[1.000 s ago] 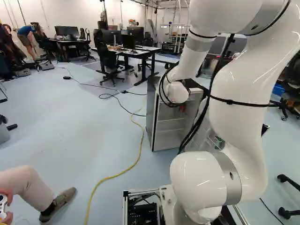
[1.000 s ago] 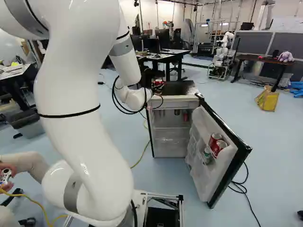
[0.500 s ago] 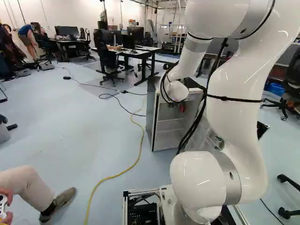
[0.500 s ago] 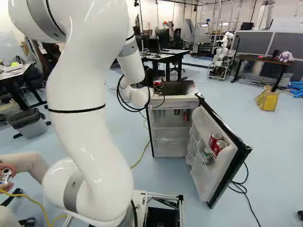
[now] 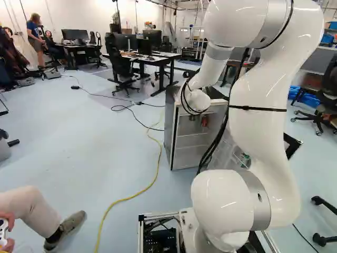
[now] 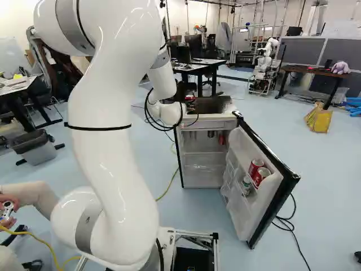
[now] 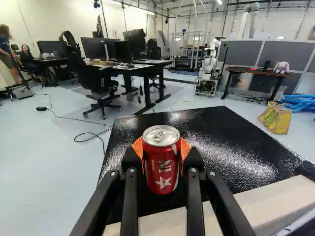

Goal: Grab a drink from the fridge

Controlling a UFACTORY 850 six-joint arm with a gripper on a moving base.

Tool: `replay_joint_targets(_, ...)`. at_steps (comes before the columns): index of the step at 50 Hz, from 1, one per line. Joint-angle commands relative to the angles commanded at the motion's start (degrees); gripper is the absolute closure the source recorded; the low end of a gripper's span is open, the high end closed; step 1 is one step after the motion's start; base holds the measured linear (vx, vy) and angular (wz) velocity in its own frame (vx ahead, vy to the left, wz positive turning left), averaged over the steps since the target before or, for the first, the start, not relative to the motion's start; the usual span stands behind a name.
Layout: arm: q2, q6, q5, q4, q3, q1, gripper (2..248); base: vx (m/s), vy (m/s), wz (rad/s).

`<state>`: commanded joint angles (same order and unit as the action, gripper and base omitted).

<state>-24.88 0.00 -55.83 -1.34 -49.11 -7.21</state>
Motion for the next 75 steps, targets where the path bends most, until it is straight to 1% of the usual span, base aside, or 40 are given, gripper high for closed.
replay_joint_targets(19, -2.56, 0.00, 0.00, 0.00, -3.27, -0.14, 159, 0.000, 0.000, 0.000)
replay_joint_targets(75, -3.65, 0.00, 0.00, 0.00, -4.01, -0.11, 159, 0.000, 0.000, 0.000)
